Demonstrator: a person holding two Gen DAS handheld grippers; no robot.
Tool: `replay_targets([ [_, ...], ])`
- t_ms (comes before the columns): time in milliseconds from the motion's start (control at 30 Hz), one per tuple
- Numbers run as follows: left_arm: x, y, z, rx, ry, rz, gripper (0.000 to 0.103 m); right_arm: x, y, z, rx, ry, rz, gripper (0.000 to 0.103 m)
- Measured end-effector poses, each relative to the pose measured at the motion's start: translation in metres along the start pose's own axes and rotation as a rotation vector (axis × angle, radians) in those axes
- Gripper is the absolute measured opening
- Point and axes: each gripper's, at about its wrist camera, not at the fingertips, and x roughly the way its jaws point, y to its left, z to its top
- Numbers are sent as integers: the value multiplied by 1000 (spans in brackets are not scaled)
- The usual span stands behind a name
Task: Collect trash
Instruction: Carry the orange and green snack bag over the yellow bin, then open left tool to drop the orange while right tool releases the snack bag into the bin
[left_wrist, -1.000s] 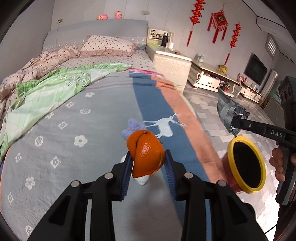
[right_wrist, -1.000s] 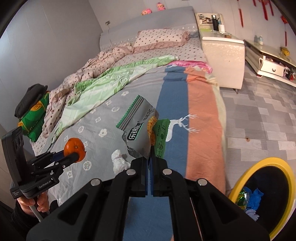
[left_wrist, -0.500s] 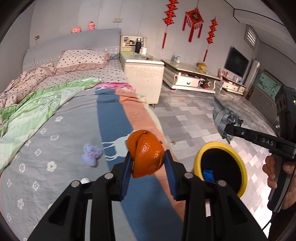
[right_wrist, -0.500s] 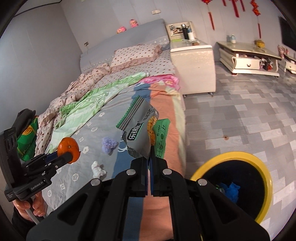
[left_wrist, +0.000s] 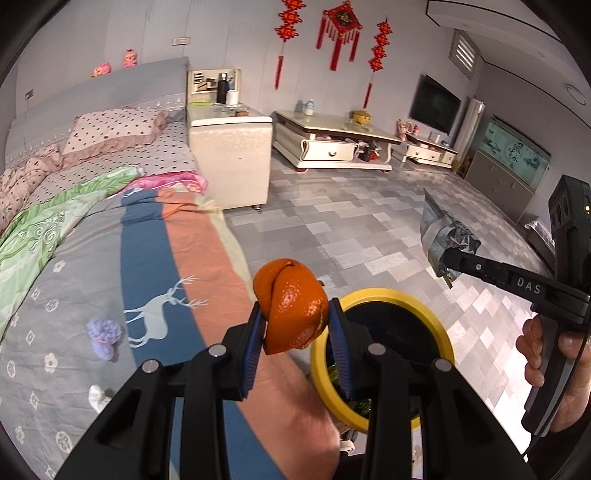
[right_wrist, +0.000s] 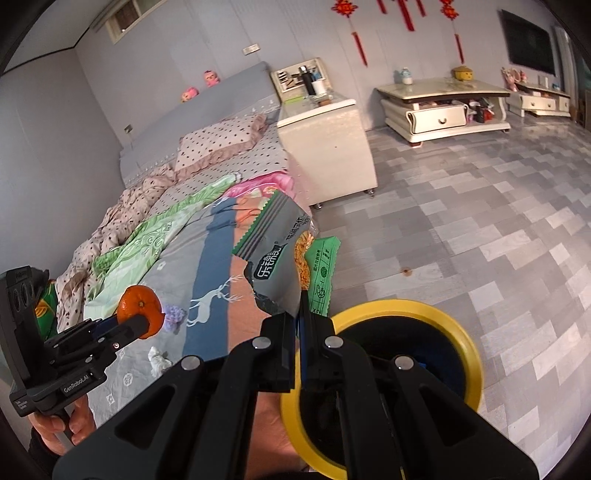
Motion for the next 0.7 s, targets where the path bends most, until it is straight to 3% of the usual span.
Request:
replay_targets([
  [367, 49, -56, 0, 57, 62, -48, 32, 5, -79, -20, 78, 61, -45, 1],
  [700, 97, -76, -24, 64, 144, -99, 33, 57, -96, -50, 131, 170, -63, 1],
])
